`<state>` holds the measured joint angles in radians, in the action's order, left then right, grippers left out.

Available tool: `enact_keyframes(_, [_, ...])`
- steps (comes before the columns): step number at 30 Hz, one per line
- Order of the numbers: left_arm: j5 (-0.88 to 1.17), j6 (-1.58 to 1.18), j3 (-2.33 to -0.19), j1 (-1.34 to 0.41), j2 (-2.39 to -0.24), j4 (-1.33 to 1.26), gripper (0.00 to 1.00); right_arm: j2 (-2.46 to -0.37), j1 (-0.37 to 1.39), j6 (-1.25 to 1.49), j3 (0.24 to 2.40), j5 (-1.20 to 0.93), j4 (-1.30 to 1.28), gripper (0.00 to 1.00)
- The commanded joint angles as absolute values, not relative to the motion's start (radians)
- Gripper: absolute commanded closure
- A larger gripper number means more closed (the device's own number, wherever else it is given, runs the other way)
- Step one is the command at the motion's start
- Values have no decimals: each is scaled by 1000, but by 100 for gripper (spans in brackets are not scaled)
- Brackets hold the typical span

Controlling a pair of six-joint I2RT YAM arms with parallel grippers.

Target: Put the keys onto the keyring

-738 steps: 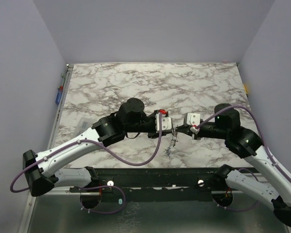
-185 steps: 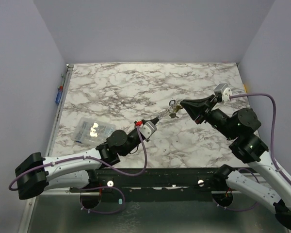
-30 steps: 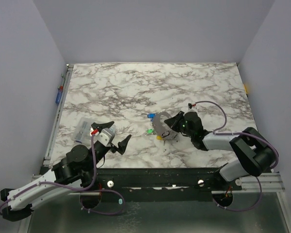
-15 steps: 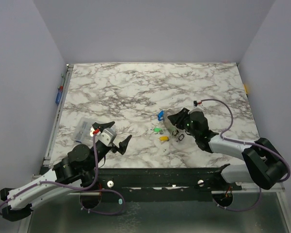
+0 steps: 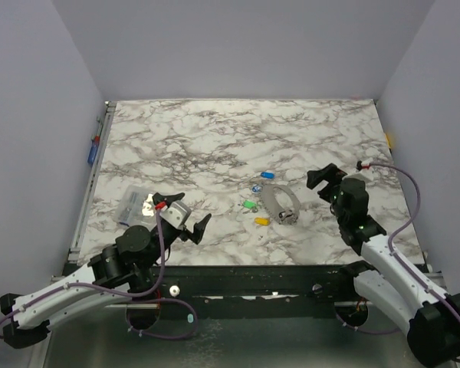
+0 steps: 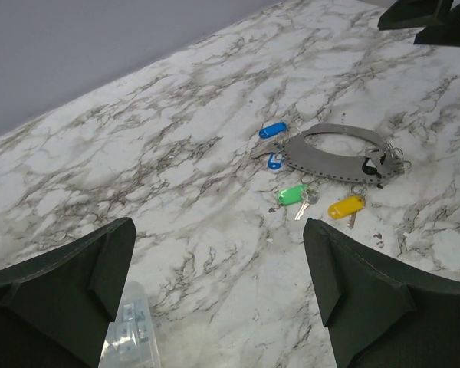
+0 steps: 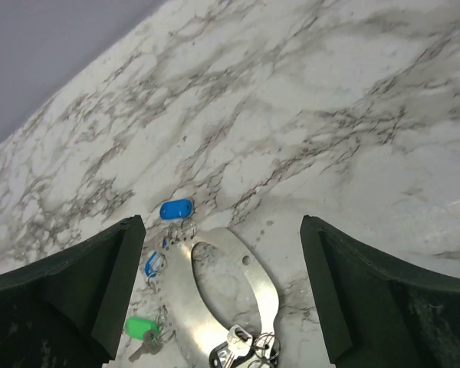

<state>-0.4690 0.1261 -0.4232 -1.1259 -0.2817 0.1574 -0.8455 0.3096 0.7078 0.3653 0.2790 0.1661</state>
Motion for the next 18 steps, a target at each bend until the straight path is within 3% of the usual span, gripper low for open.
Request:
enact_keyframes(1, [-535,84,-413,-1125,-330,132,1,-778,304,513,475,423,36,7])
enact_keyframes(3, [-574,70,-423,-1124,-375,133,1,-769,304,465,528,416,19,7])
enact_keyframes(5, [-608,61,-440,-1124,-433,133,1,-770,305,441,572,389,3,0])
enact_keyframes(12, [-676,78,-511,-1108,-685,89,1,-840,305,440,697,326,-163,0])
enact_keyframes(18, [-515,108,-562,-869,-824,-20,1,-787,305,428,700,299,-226,0])
